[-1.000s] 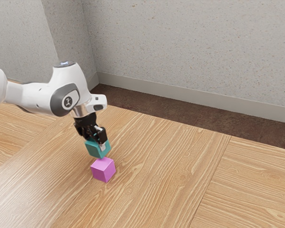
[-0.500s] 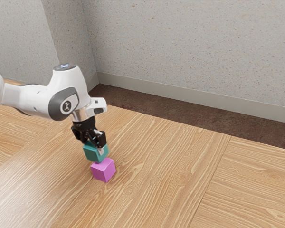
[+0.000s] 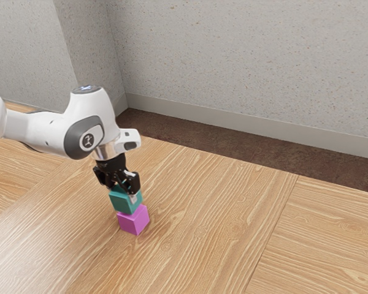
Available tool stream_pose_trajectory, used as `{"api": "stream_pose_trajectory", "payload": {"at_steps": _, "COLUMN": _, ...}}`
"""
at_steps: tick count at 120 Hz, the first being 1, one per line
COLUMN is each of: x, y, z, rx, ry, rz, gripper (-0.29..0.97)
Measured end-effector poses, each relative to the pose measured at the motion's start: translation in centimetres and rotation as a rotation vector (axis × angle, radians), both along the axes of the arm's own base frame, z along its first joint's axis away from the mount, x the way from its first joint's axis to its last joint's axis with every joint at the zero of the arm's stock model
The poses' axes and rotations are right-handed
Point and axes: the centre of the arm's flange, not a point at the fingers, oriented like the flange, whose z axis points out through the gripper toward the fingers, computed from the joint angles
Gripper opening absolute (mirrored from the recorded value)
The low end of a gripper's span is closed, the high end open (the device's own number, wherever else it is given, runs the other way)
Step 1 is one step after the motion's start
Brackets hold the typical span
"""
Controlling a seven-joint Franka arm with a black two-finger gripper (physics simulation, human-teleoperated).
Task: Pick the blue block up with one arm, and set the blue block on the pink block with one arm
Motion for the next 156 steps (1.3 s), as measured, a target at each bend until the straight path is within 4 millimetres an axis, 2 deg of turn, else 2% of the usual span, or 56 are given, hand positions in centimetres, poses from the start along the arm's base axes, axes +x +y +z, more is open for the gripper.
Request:
{"api": "stream_pose_trajectory", "payload": {"at_steps": 37, "x": -0.1, "y": -1.2, "z": 0.0, "rx": 0.001, "ry": 0.002, "rz": -0.007, "gripper": 0.33}}
{"api": "stream_pose_trajectory", "payload": {"at_steps": 65, "x": -0.1, "y": -0.9, "z": 0.0, "rx": 0.009, "ry": 0.003, "rz": -0.003, "gripper": 0.32}}
{"api": "stream_pose_trajectory", "payload": {"at_steps": 96, "x": -0.1, "y": -1.9, "z": 0.5, "rx": 0.007, "ry": -0.006, "rz": -0.025, "gripper": 0.56}}
{"api": "stream_pose_trajectory", "payload": {"at_steps": 129, "x": -0.3, "y": -1.9, "z": 5.7, "rx": 0.054, "ry": -0.051, "rz": -0.03, "gripper": 0.65}}
{"api": "stream_pose_trajectory", "payload": {"at_steps": 156, "x": -0.4, "y": -1.5, "z": 6.2, "rx": 0.056, "ry": -0.016, "rz": -0.028, "gripper": 0.67}}
